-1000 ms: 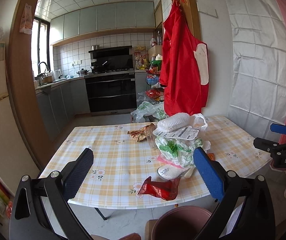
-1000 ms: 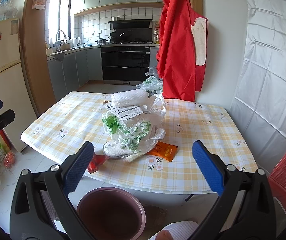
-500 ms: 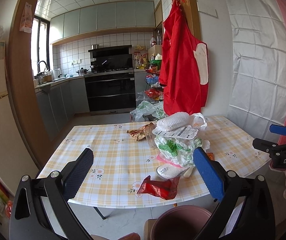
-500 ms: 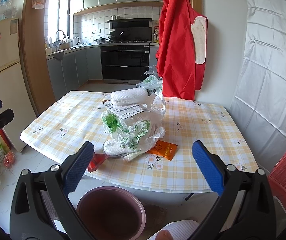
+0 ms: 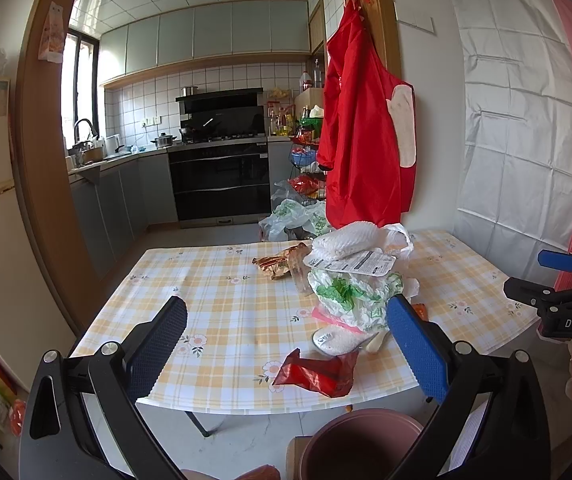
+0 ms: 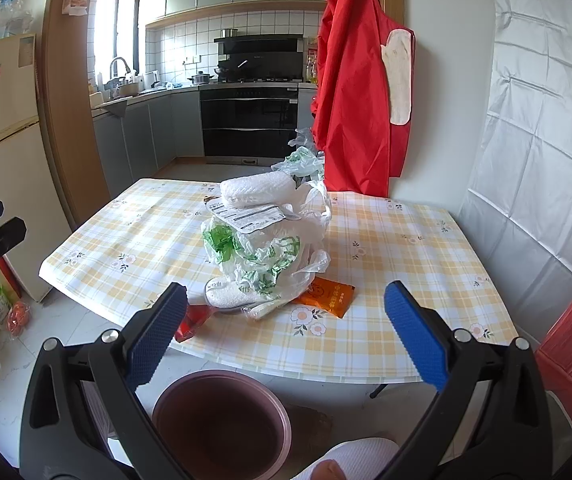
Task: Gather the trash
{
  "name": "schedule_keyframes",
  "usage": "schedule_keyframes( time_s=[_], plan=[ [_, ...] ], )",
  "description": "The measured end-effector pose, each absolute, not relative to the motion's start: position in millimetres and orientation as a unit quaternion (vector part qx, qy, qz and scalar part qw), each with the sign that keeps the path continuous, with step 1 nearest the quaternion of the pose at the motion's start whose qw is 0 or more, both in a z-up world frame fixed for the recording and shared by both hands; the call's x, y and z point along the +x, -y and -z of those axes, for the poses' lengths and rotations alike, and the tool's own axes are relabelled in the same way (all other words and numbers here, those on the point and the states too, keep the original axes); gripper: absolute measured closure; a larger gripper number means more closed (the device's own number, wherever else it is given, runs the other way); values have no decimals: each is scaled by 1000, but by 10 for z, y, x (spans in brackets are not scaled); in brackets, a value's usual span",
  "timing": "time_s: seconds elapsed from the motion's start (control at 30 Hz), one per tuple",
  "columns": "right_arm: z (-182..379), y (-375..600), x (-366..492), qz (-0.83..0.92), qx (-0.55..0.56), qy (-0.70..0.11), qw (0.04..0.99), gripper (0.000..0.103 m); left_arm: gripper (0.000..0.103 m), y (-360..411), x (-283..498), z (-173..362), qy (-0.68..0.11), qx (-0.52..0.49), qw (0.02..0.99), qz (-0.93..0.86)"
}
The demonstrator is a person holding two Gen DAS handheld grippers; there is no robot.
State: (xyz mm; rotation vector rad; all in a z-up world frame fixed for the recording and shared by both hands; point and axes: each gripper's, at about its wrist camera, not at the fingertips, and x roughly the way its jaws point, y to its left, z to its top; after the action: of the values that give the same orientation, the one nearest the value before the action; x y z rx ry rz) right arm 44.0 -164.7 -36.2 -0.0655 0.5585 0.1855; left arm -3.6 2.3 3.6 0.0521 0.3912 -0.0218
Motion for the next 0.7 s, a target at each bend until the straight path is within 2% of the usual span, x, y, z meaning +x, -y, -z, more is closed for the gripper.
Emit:
schedule_keyframes(
  time_s=[0.7],
  plan=[
    [403, 1628, 428, -90, -31, -284, 954, 6, 5, -24, -23, 9, -200, 26, 979, 14]
  ],
)
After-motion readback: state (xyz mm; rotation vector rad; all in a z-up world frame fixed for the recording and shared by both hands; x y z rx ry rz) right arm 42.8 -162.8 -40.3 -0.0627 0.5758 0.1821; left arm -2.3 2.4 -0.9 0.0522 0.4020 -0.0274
